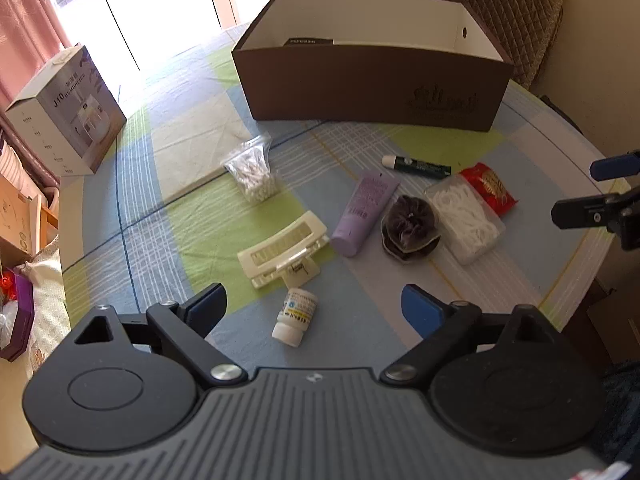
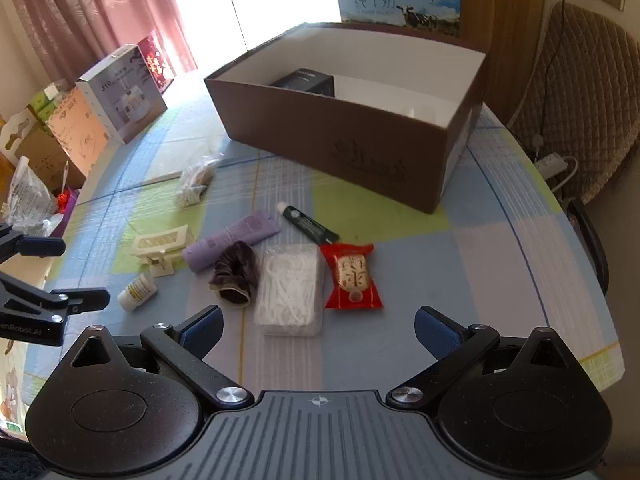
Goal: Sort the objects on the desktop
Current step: 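Withdraw both tools from the brown box back over the table items, then grasp the white pill bottle with the left tool while the right tool grasps the red snack packet, then carry both into the brown box and open both tools to release, then withdraw both tools from the brown box back over the remaining items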
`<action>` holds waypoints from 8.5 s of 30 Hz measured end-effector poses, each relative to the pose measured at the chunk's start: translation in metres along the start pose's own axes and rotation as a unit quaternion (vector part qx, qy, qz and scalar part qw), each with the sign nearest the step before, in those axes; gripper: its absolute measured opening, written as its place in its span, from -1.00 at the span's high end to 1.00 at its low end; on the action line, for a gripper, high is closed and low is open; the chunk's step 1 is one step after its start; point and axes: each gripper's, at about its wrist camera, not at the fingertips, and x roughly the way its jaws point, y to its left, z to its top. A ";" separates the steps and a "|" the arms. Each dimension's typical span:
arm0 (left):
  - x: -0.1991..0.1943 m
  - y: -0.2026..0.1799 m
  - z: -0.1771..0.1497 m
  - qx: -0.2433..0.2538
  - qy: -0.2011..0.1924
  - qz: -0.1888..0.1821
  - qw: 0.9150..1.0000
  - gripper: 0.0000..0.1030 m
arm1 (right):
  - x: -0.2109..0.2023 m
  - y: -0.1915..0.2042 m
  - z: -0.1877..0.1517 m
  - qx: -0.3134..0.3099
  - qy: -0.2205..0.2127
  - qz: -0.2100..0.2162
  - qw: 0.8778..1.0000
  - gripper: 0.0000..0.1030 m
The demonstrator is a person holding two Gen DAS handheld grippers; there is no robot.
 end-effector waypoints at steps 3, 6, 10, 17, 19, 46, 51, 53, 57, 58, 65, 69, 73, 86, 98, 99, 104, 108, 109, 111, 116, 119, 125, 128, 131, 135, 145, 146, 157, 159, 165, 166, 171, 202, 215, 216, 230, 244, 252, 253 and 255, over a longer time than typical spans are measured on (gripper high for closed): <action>0.004 0.003 -0.004 0.001 0.005 -0.001 1.000 -0.75 | 0.005 -0.002 -0.003 0.002 0.005 -0.004 1.000 -0.93; 0.009 0.004 -0.007 0.004 0.008 -0.001 1.000 -0.70 | 0.011 -0.003 -0.006 0.005 0.010 -0.009 1.000 -0.93; 0.018 0.008 -0.012 0.005 0.013 -0.005 1.000 -0.59 | 0.019 -0.006 -0.008 0.012 0.014 -0.013 1.000 -0.93; 0.043 0.017 -0.023 0.005 0.025 -0.007 1.000 -0.38 | 0.030 -0.017 -0.012 0.024 0.021 -0.030 0.999 -0.93; 0.049 0.019 -0.025 0.008 0.025 -0.007 1.000 -0.35 | 0.031 -0.020 -0.013 0.028 0.023 -0.034 0.999 -0.93; 0.084 0.040 -0.026 -0.007 0.048 -0.013 0.999 0.56 | 0.063 -0.035 -0.003 0.013 0.019 -0.026 0.999 -0.30; 0.081 0.052 -0.025 -0.037 0.049 -0.003 0.998 0.56 | 0.077 -0.036 0.007 0.001 0.015 -0.007 1.000 -0.09; 0.079 0.056 -0.024 -0.046 0.047 0.001 0.998 0.56 | 0.082 -0.036 0.011 -0.006 0.014 -0.004 1.000 -0.03; 0.075 0.060 -0.021 -0.062 0.044 0.004 0.997 0.56 | 0.096 -0.036 0.018 -0.023 0.021 -0.001 1.000 0.09; 0.075 0.061 -0.020 -0.064 0.044 0.004 0.997 0.56 | 0.099 -0.036 0.020 -0.026 0.025 0.001 0.999 0.12; 0.069 0.061 -0.015 -0.074 0.037 0.010 0.997 0.56 | 0.112 -0.036 0.023 -0.039 0.039 0.005 0.998 0.42; 0.065 0.061 -0.010 -0.076 0.030 0.012 0.997 0.56 | 0.109 -0.036 0.024 -0.042 0.038 0.005 0.998 0.52; 0.061 0.058 -0.001 -0.073 0.022 0.009 0.997 0.56 | 0.099 -0.039 0.029 -0.039 0.033 0.005 0.999 0.53; 0.048 0.036 0.062 -0.032 -0.042 -0.023 0.998 0.56 | 0.048 -0.040 0.055 -0.023 -0.009 0.012 1.000 0.53; 0.041 -0.002 0.158 0.010 -0.109 -0.075 0.991 0.56 | 0.017 -0.041 0.104 -0.010 -0.077 0.028 0.997 0.53; 0.042 -0.005 0.166 0.013 -0.114 -0.076 0.991 0.56 | 0.017 -0.041 0.110 -0.010 -0.083 0.028 0.996 0.53; 0.053 -0.014 0.204 0.025 -0.125 -0.080 0.989 0.56 | 0.021 -0.049 0.140 -0.004 -0.101 0.021 0.995 0.53; 0.067 -0.019 0.230 0.034 -0.126 -0.081 0.988 0.56 | 0.035 -0.053 0.162 0.003 -0.101 0.010 0.995 0.53; 0.072 -0.021 0.236 0.035 -0.124 -0.082 0.988 0.56 | 0.039 -0.054 0.168 0.004 -0.100 0.008 0.995 0.53; 0.083 -0.022 0.247 0.038 -0.117 -0.082 0.989 0.56 | 0.048 -0.056 0.176 0.008 -0.099 0.003 0.995 0.53; 0.113 -0.023 0.268 0.037 -0.093 -0.085 0.991 0.55 | 0.073 -0.063 0.194 0.015 -0.085 -0.007 0.996 0.53; 0.130 -0.023 0.275 0.042 -0.079 -0.087 0.992 0.55 | 0.088 -0.067 0.200 0.018 -0.073 -0.010 0.997 0.53; 0.164 -0.025 0.287 0.054 -0.047 -0.090 0.993 0.55 | 0.115 -0.072 0.206 0.024 -0.048 -0.028 0.998 0.53; 0.181 -0.024 0.292 0.056 -0.029 -0.096 0.993 0.55 | 0.128 -0.075 0.209 0.026 -0.034 -0.036 0.998 0.53; 0.195 -0.024 0.295 0.060 -0.014 -0.099 0.993 0.55 | 0.139 -0.077 0.211 0.024 -0.023 -0.043 0.999 0.53; 0.214 -0.026 0.297 0.074 0.007 -0.100 0.992 0.55 | 0.152 -0.081 0.213 0.027 -0.007 -0.046 0.999 0.53; 0.240 -0.027 0.298 0.102 0.046 -0.101 0.989 0.57 | 0.172 -0.090 0.214 0.046 0.022 -0.049 0.997 0.53; 0.241 -0.027 0.298 0.104 0.047 -0.102 0.988 0.57 | 0.173 -0.091 0.214 0.048 0.024 -0.050 0.997 0.53; 0.240 -0.022 0.296 0.114 0.041 -0.096 0.988 0.34 | 0.184 -0.089 0.215 0.050 0.040 -0.054 0.996 0.53; 0.239 -0.022 0.295 0.120 0.040 -0.097 0.987 0.29 | 0.187 -0.087 0.216 0.048 0.041 -0.057 0.996 0.53; 0.234 -0.022 0.291 0.133 0.033 -0.088 0.987 0.14 | 0.185 -0.084 0.218 0.039 0.027 -0.064 0.997 -0.04; 0.232 -0.022 0.290 0.135 0.032 -0.086 0.987 0.12 | 0.183 -0.083 0.218 0.038 0.021 -0.066 0.997 -0.17; 0.225 -0.018 0.288 0.140 0.024 -0.081 0.986 -0.08 | 0.173 -0.080 0.216 0.028 0.014 -0.061 0.998 -0.35; 0.143 -0.004 0.253 0.137 -0.026 -0.062 0.988 -0.61 | 0.081 -0.053 0.186 0.045 -0.050 -0.045 0.997 -0.95; 0.095 -0.008 0.222 0.123 -0.053 -0.063 0.989 -0.61 | 0.037 -0.039 0.160 0.040 -0.077 -0.035 0.996 -0.96; 0.091 -0.009 0.219 0.122 -0.055 -0.063 0.989 -0.61 | 0.033 -0.038 0.157 0.038 -0.078 -0.035 0.996 -0.96; 0.033 -0.007 0.172 0.089 -0.095 -0.045 0.990 -0.61 | -0.004 -0.020 0.119 0.012 -0.087 -0.031 0.996 -0.96; 0.001 -0.010 0.132 0.069 -0.105 -0.032 0.992 -0.61 | -0.021 -0.005 0.085 -0.008 -0.074 -0.022 0.997 -0.96; -0.004 -0.012 0.110 0.058 -0.094 -0.037 0.993 -0.61 | -0.023 0.000 0.069 -0.013 -0.063 -0.011 0.998 -0.96; -0.004 -0.012 0.107 0.057 -0.092 -0.037 0.993 -0.61 | -0.023 0.000 0.068 -0.013 -0.060 -0.009 0.998 -0.96; -0.005 -0.012 0.100 0.055 -0.088 -0.036 0.994 -0.61 | -0.021 0.001 0.063 -0.014 -0.054 -0.006 0.998 -0.96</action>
